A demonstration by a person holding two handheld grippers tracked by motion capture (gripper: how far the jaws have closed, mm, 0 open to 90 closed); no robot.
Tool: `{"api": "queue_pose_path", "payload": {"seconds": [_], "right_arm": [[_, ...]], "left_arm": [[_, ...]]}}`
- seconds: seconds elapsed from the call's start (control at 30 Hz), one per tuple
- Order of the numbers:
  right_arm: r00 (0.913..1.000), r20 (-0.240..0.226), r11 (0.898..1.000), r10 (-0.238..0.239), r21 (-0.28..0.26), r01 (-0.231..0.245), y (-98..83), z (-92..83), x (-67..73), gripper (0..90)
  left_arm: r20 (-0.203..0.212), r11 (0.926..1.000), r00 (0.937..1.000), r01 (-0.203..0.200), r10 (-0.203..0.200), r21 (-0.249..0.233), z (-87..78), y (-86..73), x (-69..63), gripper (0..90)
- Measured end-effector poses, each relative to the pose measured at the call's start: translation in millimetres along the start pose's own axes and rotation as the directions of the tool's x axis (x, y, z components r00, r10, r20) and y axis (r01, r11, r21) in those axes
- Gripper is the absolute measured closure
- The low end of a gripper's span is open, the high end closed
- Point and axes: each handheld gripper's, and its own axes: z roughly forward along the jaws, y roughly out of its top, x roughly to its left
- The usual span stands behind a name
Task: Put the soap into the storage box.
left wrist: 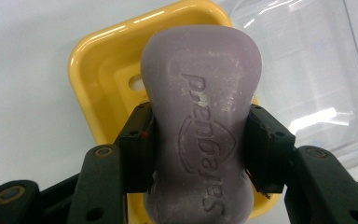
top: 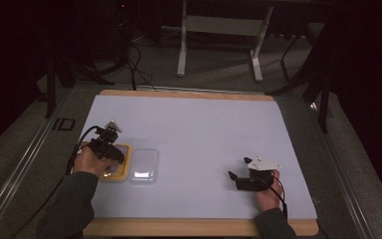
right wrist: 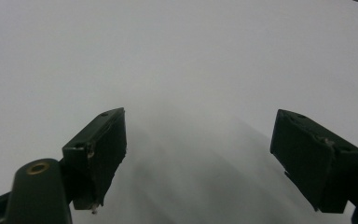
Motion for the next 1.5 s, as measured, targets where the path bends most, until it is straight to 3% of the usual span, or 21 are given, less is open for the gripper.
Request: {"api": "queue_pose_path", "payload": {"seconds": [0.13, 0.53, 0.93, 1.17, 1.5], "right_arm": [[1.0, 0.0, 1.0, -0.001, 0.001, 0.001, 0.0, 0.1, 0.1, 18.0], [1.0, 0.0, 1.0, -0.001, 0.001, 0.001, 0.0, 0.0, 0.1, 18.0], [1.0, 0.0, 1.0, -0.004, 0.0, 0.004, 0.1, 0.0, 0.2, 18.0], [1.0, -0.001, 1.0, -0.005, 0.001, 0.005, 0.1, 0.0, 0.3, 17.9], [1.0, -0.002, 1.0, -0.008, 0.002, 0.008, 0.1, 0.3, 0.6, 18.0]], "left_arm": [[0.01, 0.9998, 0.9998, 0.016, -0.016, 0.01, 4.2, 1.0, 2.8, 49.8], [-0.028, 0.9984, 0.9985, 0.048, -0.047, 0.029, 15.8, 3.7, 5.5, 49.8], [-0.026, 0.9957, 0.9958, 0.088, -0.087, 0.03, 24.8, 1.5, 6.4, 49.7], [-0.014, 0.9965, 0.9966, 0.082, -0.082, 0.019, 24.8, 1.8, 7.3, 48.7], [0.01, 0.9966, 0.9966, 0.081, -0.081, 0.011, 19.4, 1.9, 9.9, 40.2]]}}
